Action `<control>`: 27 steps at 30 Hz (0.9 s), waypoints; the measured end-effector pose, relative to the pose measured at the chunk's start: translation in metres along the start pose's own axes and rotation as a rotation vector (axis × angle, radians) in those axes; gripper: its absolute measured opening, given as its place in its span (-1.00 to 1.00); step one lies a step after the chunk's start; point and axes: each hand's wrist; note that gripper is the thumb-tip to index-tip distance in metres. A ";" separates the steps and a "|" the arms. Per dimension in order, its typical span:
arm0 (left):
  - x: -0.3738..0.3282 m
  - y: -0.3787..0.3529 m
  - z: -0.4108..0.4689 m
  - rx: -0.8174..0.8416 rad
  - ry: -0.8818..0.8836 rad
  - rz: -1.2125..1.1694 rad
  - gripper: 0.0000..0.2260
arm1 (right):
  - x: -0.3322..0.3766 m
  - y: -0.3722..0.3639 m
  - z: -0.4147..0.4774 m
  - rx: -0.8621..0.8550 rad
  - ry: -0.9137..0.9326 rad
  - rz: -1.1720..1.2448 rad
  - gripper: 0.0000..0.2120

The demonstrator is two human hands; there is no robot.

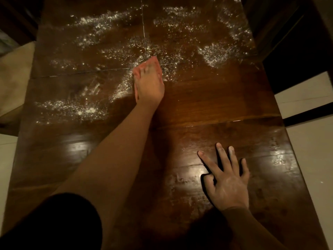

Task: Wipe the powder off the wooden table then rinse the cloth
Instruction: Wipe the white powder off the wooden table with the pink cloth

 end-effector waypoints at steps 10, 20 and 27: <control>-0.030 -0.002 -0.069 0.192 -0.481 0.030 -0.67 | -0.001 0.001 -0.001 0.004 0.014 -0.009 -0.42; -0.083 -0.049 -0.008 0.123 -0.187 0.107 -0.50 | -0.004 -0.001 -0.001 0.052 0.047 0.005 -0.40; -0.033 -0.015 -0.038 0.349 -0.716 -0.014 -0.57 | -0.005 0.001 0.000 0.031 0.057 -0.034 -0.40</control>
Point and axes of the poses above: each hand's wrist, its own z-axis towards the middle knuckle, its own y-axis out of the back of the hand, x = y × z, and after that the axes turned 11 degrees about x, right-handed
